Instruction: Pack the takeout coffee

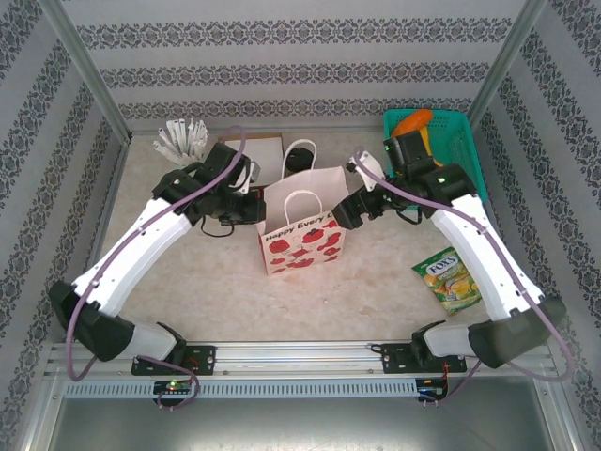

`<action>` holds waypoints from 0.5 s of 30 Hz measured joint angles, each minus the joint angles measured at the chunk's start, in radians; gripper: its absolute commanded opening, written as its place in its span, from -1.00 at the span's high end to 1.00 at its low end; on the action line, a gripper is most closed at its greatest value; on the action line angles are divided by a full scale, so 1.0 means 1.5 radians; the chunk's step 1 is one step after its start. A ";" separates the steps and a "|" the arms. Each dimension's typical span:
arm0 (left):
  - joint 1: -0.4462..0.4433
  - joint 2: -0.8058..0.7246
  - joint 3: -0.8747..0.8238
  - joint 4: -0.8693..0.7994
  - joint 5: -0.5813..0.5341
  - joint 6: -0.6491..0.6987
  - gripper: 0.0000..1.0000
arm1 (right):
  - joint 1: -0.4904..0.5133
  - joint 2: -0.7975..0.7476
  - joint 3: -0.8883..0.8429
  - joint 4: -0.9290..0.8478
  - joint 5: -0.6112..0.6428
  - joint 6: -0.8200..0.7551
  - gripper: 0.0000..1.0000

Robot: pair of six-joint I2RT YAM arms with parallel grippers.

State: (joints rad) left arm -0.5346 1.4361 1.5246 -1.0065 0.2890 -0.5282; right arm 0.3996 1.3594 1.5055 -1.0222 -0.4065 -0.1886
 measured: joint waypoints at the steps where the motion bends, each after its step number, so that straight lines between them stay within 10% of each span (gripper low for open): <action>1: 0.000 0.013 0.007 0.000 0.005 0.007 0.84 | 0.005 0.009 0.000 0.003 0.006 -0.002 -0.94; 15: 0.021 0.017 0.021 -0.021 0.022 0.067 0.83 | -0.022 0.102 0.150 -0.005 0.062 -0.098 -0.88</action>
State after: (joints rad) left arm -0.5034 1.4612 1.5562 -1.0386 0.3225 -0.4278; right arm 0.3664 1.5127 1.7309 -1.0302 -0.3141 -0.3355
